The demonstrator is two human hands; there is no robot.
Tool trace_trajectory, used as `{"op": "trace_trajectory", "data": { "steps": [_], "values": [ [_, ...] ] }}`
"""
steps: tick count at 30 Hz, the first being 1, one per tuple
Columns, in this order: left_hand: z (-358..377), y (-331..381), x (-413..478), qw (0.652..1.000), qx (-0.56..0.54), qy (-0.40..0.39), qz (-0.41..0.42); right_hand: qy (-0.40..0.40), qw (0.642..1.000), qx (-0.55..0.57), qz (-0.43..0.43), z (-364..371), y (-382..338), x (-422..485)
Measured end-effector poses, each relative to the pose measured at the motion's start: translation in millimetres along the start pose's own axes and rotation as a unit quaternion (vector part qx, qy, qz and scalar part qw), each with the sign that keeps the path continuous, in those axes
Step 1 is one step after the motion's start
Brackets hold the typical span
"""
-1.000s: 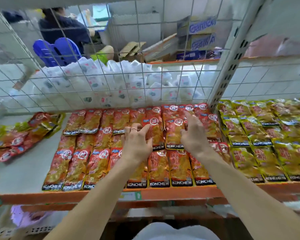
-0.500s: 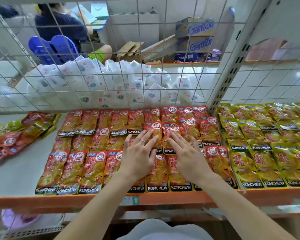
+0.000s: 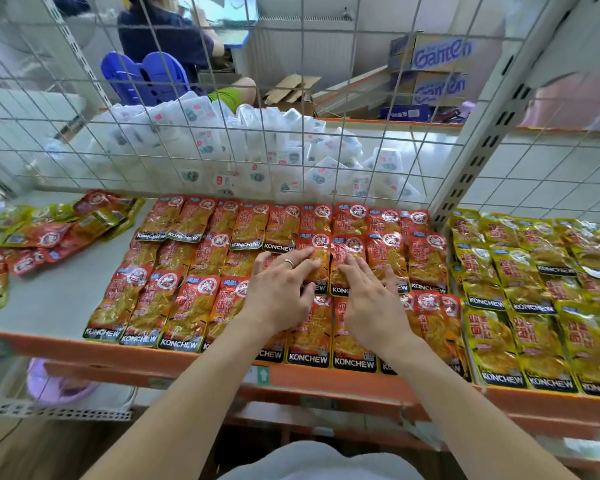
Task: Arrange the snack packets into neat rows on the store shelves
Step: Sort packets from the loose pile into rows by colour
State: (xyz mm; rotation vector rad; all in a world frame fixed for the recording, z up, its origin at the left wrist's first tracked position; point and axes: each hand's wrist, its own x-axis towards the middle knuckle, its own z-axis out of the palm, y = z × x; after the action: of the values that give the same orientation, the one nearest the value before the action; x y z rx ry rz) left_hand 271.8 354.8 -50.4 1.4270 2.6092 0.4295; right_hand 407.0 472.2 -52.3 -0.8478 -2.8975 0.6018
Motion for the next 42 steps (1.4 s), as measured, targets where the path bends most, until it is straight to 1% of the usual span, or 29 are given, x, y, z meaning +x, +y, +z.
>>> {"op": "trace_trajectory", "data": {
  "steps": [3,5,6,8,11,14,19,22,25,29,34,37,42],
  "values": [
    [-5,3,3,1.000,0.016,-0.013,0.002,-0.024,1.000,-0.015,-0.008,-12,-1,6],
    [-8,4,3,1.000,0.020,-0.011,0.004,-0.015,1.000,0.005,-0.015,-19,-2,6],
    [-9,5,0,1.000,0.016,0.003,-0.001,0.000,1.000,0.023,-0.019,-22,-3,5],
    [-15,8,-7,0.998,-0.004,0.056,-0.023,0.027,0.998,0.053,-0.029,-27,-6,1],
    [-23,7,-22,0.990,-0.020,0.132,-0.048,0.042,0.995,0.069,-0.055,-30,-15,0],
    [-28,-3,-43,0.984,-0.009,0.159,-0.078,0.043,0.992,0.080,-0.092,-27,-32,1],
    [-34,-31,-83,0.971,0.020,0.183,-0.155,0.025,0.982,0.092,-0.160,-21,-78,2],
    [-41,-53,-105,0.957,0.035,0.206,-0.200,0.015,0.976,0.093,-0.196,-13,-109,7],
    [-49,-79,-121,0.945,0.040,0.232,-0.228,0.008,0.972,0.092,-0.215,-3,-138,14],
    [-58,-119,-134,0.938,0.022,0.221,-0.265,-0.008,0.971,0.081,-0.225,14,-176,24],
    [-67,-179,-149,0.940,0.018,0.234,-0.249,-0.009,0.973,0.069,-0.221,39,-235,39],
    [-77,-221,-159,0.934,0.008,0.245,-0.261,-0.016,0.972,0.069,-0.225,55,-274,47],
    [-91,-289,-174,0.927,-0.007,0.252,-0.278,-0.041,0.971,0.037,-0.233,83,-329,63]
  ]
}}
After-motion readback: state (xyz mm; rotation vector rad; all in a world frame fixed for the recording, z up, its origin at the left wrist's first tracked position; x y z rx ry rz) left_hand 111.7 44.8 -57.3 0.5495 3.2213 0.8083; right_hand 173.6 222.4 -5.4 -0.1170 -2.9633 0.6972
